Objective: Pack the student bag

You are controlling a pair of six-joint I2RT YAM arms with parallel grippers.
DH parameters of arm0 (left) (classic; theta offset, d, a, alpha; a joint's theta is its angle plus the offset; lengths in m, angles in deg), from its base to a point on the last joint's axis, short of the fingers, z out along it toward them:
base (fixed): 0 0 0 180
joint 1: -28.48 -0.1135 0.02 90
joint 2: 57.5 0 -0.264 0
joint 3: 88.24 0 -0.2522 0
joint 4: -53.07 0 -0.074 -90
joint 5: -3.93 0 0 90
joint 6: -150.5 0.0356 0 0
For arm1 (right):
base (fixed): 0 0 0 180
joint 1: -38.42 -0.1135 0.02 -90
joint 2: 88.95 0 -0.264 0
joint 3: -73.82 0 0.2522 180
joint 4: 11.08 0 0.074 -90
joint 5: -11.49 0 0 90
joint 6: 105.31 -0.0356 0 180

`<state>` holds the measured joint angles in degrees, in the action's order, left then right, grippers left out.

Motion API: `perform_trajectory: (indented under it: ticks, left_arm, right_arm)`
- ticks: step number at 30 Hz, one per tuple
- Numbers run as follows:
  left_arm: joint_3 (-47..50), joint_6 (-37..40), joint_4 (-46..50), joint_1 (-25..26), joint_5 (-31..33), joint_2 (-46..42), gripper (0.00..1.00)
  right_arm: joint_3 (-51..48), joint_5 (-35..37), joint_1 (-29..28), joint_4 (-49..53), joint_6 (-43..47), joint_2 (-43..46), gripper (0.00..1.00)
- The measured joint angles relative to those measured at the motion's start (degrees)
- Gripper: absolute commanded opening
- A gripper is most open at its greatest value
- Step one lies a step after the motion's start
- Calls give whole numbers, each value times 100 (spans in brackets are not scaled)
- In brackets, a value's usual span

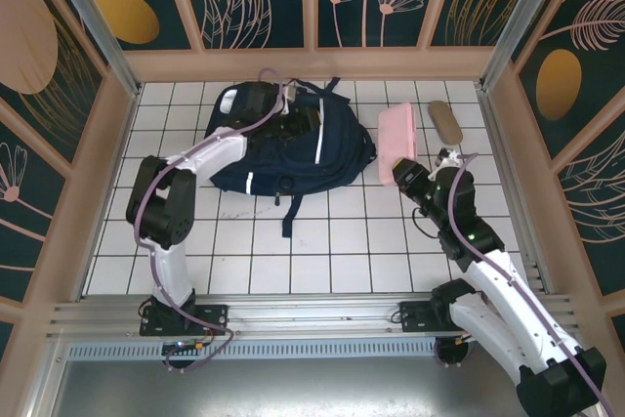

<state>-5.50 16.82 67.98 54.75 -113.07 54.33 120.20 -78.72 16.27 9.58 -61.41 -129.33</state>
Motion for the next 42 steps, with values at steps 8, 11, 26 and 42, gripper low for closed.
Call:
perform_trajectory:
  ticks: [8, 11, 26, 42]
  left_arm:
    - [-957, 127, 337, 142, -17, 872, 54]
    - [-1137, 247, 522, 155, 92, 1051, 54]
    - [-1434, 468, 896, 249, 363, 1399, 52]
    - [-1233, 101, 339, 280, -195, 852, 50]
  right_arm:
    - [0, 2, 105, 70, 111, -33, 26]
    - [0, -46, 157, 70, 129, -94, 26]
    - [-92, -345, 236, -37, 127, -229, 26]
    - [-286, -442, 269, -146, 125, -315, 27]
